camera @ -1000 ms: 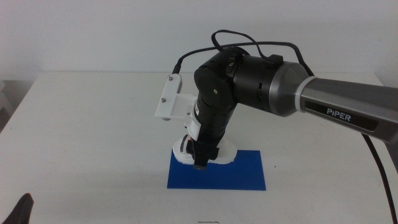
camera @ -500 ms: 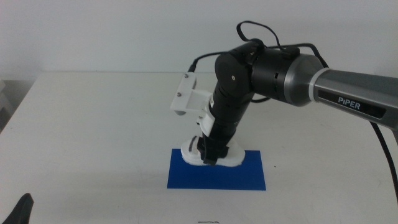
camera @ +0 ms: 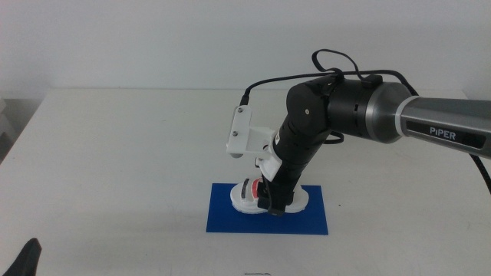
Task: Use one arm to grab the shoe from the table and place it on the mat.
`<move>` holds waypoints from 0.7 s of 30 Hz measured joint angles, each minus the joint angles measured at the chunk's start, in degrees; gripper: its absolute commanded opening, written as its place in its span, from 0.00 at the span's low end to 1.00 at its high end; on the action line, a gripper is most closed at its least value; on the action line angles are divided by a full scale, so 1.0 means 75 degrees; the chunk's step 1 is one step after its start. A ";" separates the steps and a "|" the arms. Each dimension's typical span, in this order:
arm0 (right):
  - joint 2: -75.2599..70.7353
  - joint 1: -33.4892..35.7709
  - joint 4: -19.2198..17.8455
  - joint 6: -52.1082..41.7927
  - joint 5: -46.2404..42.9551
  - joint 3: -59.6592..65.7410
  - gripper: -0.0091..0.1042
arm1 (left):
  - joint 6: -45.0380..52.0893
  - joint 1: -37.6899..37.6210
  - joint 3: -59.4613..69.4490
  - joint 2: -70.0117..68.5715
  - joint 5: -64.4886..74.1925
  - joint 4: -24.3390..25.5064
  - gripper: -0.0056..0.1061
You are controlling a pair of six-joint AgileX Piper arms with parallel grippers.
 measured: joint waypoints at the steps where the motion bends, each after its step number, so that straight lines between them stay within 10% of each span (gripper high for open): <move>1: 0.0000 -0.0017 0.0018 -0.0023 -0.0017 0.0000 0.07 | 0.0000 0.0000 0.0000 0.0000 0.0000 0.0000 0.89; 10: 0.0000 -0.0034 0.0332 -0.0049 -0.0017 0.0006 0.09 | 0.0000 0.0000 0.0000 0.0000 0.0000 0.0000 0.89; 12: 0.0000 -0.0034 0.0275 -0.0049 -0.0023 0.0006 0.25 | 0.0000 0.0000 0.0000 0.0000 0.0000 0.0000 0.89; 13: 0.0007 -0.0034 0.0268 -0.0049 -0.0016 0.0006 0.53 | 0.0000 0.0000 0.0000 0.0000 0.0000 0.0000 0.89; 21: 0.0084 -0.0034 0.0257 -0.0049 -0.0039 0.0006 0.77 | 0.0000 0.0000 0.0000 0.0000 0.0000 0.0000 0.89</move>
